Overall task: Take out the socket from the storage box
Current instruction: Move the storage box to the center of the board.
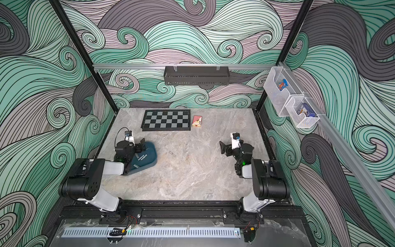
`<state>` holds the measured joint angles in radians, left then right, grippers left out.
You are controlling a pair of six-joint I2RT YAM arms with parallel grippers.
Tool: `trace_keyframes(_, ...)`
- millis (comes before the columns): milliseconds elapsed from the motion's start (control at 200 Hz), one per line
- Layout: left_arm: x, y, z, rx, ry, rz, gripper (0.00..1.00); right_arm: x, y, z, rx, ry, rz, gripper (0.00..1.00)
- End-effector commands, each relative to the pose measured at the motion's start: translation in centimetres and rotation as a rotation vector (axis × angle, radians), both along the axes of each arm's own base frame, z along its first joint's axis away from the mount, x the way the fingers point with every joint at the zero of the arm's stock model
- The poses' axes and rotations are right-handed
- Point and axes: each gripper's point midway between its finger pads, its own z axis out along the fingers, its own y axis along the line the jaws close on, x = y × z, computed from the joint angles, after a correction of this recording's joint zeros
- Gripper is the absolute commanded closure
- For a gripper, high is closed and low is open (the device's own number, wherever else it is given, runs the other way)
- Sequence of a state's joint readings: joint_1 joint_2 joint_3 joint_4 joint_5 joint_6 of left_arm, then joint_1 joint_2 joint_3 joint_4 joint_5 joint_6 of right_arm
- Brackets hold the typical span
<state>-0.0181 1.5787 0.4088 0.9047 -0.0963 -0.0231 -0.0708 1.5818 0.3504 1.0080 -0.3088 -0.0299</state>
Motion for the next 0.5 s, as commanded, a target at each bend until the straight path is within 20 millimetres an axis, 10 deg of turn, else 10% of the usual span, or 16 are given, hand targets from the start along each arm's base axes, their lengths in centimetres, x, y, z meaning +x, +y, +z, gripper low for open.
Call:
trace_keyframes(0,0.02,-0.13,-0.13,0.004,0.001,-0.005,0.01,0.02,-0.40,0.67,0.001,-0.027,-0.014,0.02)
trace_keyframes(495,0.03,-0.10,-0.13,0.003,0.001,-0.004,0.01,0.06,-0.47,0.68,0.002,-0.027,-0.016,0.02)
